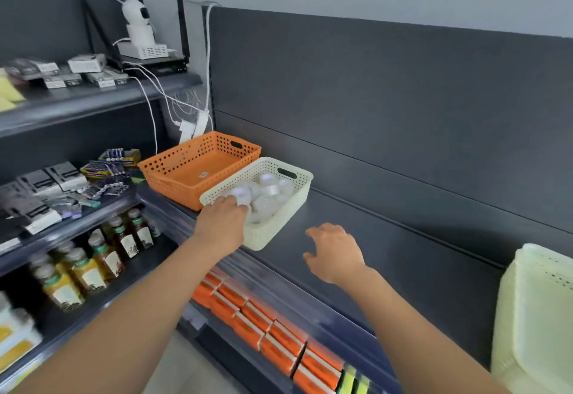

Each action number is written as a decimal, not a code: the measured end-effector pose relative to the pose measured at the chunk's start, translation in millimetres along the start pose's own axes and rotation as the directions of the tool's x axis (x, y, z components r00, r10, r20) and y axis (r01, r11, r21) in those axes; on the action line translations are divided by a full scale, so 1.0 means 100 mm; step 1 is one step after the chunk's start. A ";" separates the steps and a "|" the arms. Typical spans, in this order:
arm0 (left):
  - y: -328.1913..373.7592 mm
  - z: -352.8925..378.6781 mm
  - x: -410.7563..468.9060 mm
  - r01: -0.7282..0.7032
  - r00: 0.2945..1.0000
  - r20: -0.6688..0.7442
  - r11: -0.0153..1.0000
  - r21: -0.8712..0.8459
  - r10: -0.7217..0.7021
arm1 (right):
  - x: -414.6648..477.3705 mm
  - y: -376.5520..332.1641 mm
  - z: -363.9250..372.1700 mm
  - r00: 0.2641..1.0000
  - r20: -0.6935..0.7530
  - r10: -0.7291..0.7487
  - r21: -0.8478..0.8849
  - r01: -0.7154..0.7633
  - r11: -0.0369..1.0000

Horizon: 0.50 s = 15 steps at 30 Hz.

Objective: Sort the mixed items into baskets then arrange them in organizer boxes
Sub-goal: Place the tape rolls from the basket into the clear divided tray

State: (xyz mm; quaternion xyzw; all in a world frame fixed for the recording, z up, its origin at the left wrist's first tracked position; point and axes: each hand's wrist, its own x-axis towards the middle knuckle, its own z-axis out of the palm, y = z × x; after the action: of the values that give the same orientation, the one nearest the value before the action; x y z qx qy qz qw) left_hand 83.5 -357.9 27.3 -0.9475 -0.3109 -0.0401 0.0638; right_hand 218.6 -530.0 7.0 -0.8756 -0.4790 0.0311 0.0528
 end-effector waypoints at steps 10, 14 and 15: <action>-0.76 0.44 0.38 0.005 1.000 0.025 0.997 -0.082 -0.003 | 0.80 -0.67 0.30 0.998 -0.003 0.060 0.173 -0.058 0.983; -0.83 0.54 0.54 0.033 0.999 0.019 0.980 -0.196 -0.030 | 0.94 -0.62 0.35 0.985 -0.101 0.139 0.205 -0.116 0.972; -0.83 0.55 0.59 0.036 0.999 0.011 0.973 -0.229 -0.034 | 0.96 -0.59 0.35 0.981 -0.115 0.156 0.214 -0.129 0.968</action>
State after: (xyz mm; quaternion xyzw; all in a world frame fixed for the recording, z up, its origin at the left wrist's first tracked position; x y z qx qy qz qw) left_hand 83.5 -249.6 -12.7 -0.9430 -0.3211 -0.0737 -0.0475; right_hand 217.0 -415.1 -20.8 -0.8978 -0.4046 0.0265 0.1722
